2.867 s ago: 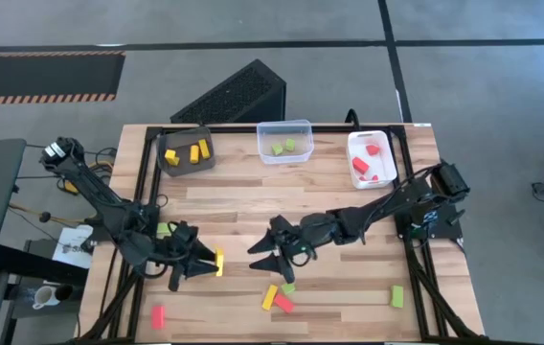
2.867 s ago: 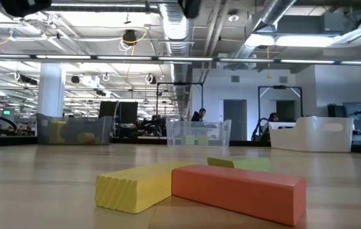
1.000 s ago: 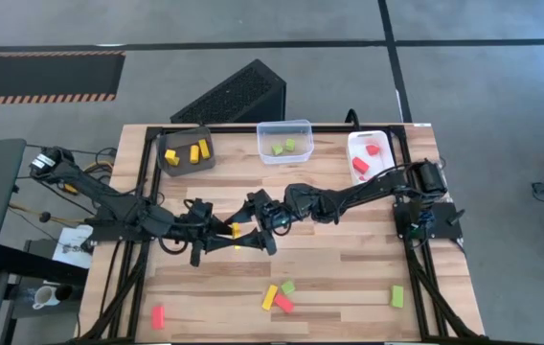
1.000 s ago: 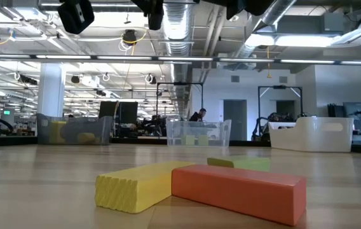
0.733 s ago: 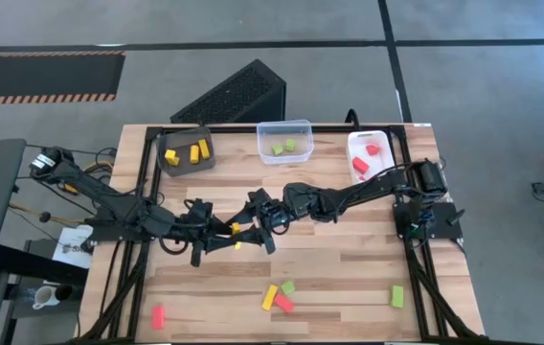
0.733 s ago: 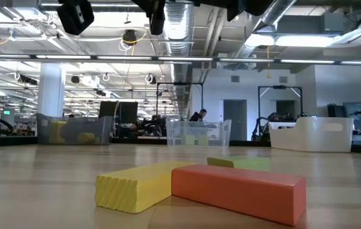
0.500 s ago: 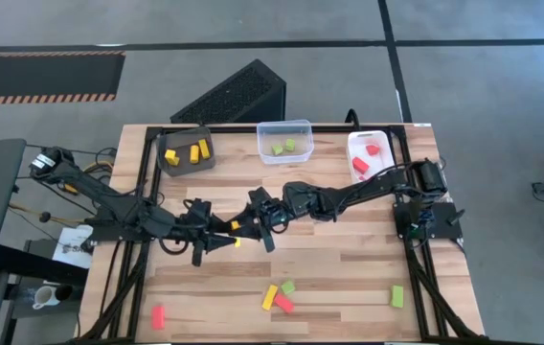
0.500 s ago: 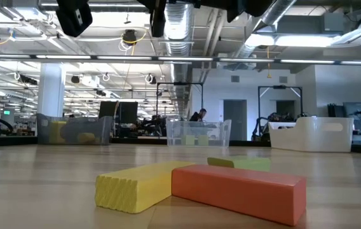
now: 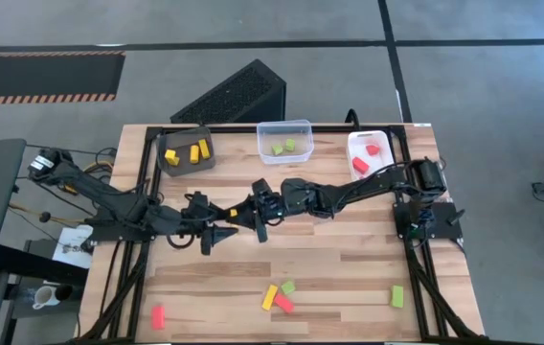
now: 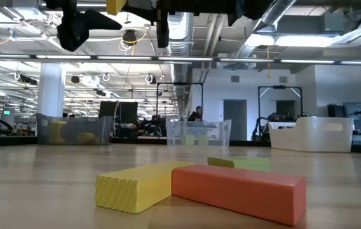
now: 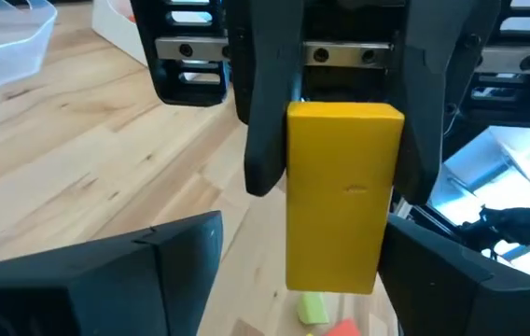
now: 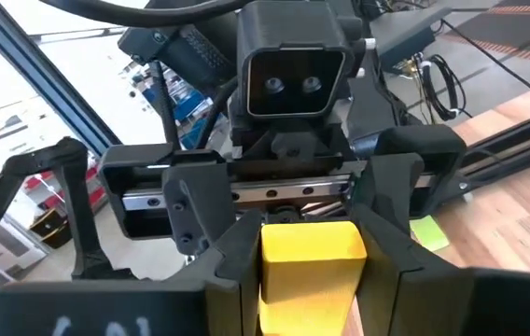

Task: Sort & place blocks by color
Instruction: Put the yellow block into the black bin

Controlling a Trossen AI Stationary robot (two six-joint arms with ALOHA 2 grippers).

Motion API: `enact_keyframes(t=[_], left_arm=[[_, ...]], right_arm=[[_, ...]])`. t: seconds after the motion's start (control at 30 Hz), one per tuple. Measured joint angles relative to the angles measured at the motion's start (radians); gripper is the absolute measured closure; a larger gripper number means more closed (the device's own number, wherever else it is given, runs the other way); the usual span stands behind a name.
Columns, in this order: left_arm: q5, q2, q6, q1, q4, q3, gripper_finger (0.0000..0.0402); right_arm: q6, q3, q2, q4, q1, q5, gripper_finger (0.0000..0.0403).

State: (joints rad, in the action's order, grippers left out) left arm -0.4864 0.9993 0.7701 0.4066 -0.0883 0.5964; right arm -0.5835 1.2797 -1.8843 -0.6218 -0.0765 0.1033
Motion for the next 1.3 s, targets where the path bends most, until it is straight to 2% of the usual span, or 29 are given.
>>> enact_keyframes(t=[0.17, 0.33, 0.47, 0.6, 0.77, 0.93, 1.0, 1.1, 1.2, 1.3], left_arm=[[0.008, 0.0, -0.01, -0.015, 0.0, 0.0, 0.0166], [0.026, 0.0, -0.049, -0.016, -0.005, 0.0, 0.0226], [0.031, -0.001, -0.06, -0.015, -0.002, 0.0, 0.0312], [0.025, -0.001, -0.061, -0.015, 0.004, 0.0, 0.0314], [0.011, -0.002, -0.046, -0.024, 0.049, -0.001, 0.0314], [0.045, -0.051, 0.011, -0.081, 0.216, -0.002, 0.0314], [0.059, -0.082, 0.013, -0.116, 0.282, 0.001, 0.0314], [0.062, -0.12, 0.005, -0.189, 0.474, 0.053, 0.0314], [0.055, -0.135, -0.03, -0.3, 0.682, 0.127, 0.0314], [0.056, -0.121, -0.094, -0.46, 0.839, 0.191, 0.0314]], right_arm=[[-0.001, 0.0, 0.0, 0.011, 0.007, -0.002, 0.0276], [-0.002, 0.0, 0.0, 0.014, 0.007, 0.002, 0.0273], [-0.003, 0.0, -0.001, 0.016, 0.009, 0.03, 0.0212], [-0.003, 0.0, -0.001, 0.011, 0.012, 0.039, 0.0143], [-0.009, 0.0, 0.0, 0.033, 0.043, 0.11, 0.0098], [-0.044, 0.0, 0.06, 0.226, 0.107, 0.121, 0.009], [-0.019, 0.0, 0.092, 0.32, 0.127, 0.095, 0.009], [0.027, 0.0, 0.15, 0.482, 0.151, 0.024, 0.0093], [0.058, 0.0, 0.204, 0.608, 0.173, -0.047, 0.0096], [0.088, 0.0, 0.237, 0.683, 0.189, -0.056, 0.0096]])
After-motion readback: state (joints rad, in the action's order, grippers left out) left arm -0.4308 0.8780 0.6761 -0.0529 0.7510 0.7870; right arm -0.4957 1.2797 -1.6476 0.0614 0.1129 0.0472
